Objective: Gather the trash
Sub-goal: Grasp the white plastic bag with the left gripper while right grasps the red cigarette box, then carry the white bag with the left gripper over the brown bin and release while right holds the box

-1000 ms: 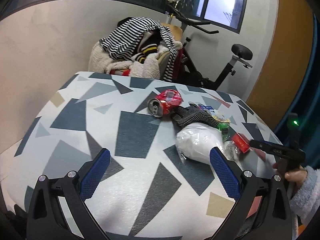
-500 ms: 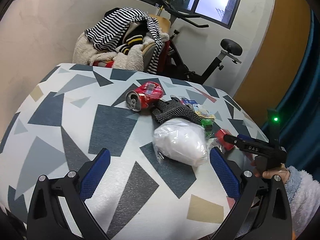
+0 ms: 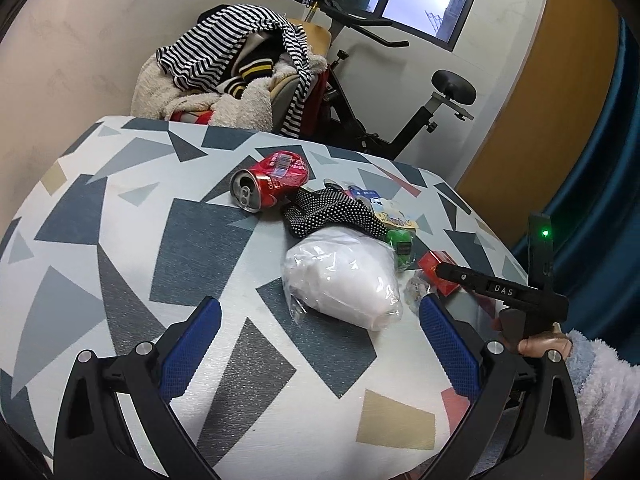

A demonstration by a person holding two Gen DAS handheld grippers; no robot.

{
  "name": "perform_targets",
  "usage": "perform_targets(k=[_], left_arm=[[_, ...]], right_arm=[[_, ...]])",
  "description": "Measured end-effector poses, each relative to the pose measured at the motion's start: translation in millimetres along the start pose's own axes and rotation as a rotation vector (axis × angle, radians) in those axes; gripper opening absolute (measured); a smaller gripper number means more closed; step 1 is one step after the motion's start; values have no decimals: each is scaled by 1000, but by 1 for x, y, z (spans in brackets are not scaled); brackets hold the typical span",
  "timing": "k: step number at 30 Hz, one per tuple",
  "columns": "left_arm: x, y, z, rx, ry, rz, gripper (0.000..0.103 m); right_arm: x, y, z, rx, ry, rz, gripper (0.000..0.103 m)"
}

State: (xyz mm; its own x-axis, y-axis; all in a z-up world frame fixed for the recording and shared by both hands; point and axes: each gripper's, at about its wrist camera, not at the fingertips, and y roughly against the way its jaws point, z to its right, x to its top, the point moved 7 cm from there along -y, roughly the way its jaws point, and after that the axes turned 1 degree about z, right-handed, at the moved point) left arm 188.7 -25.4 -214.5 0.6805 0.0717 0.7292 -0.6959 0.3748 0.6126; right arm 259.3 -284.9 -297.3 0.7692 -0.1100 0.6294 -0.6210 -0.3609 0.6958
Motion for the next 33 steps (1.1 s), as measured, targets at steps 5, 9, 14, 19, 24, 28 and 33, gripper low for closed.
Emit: perform_targets(k=[5, 9, 14, 19, 24, 28, 33], left_arm=[[-3, -12, -2, -45, 70, -40, 92], [-5, -24, -4, -85, 150, -77, 87], [-4, -43, -7, -154, 300, -113, 82], [3, -67, -8, -147, 375, -120, 82], [0, -91, -14, -120, 441, -135, 82], [-1, -101, -12, -115, 443, -144, 65], [3, -91, -9, -102, 362, -141, 46]], right_arm=[[-5, 0, -6, 12, 17, 15, 89], [-7, 8, -15, -10, 69, 76, 89], [-8, 18, -14, -49, 45, 136, 89], [-4, 23, -4, -65, -12, 164, 89], [-2, 26, 1, -63, -24, 169, 89], [-3, 27, -1, -70, -2, 172, 89], [-3, 26, -3, -76, 17, 171, 89]])
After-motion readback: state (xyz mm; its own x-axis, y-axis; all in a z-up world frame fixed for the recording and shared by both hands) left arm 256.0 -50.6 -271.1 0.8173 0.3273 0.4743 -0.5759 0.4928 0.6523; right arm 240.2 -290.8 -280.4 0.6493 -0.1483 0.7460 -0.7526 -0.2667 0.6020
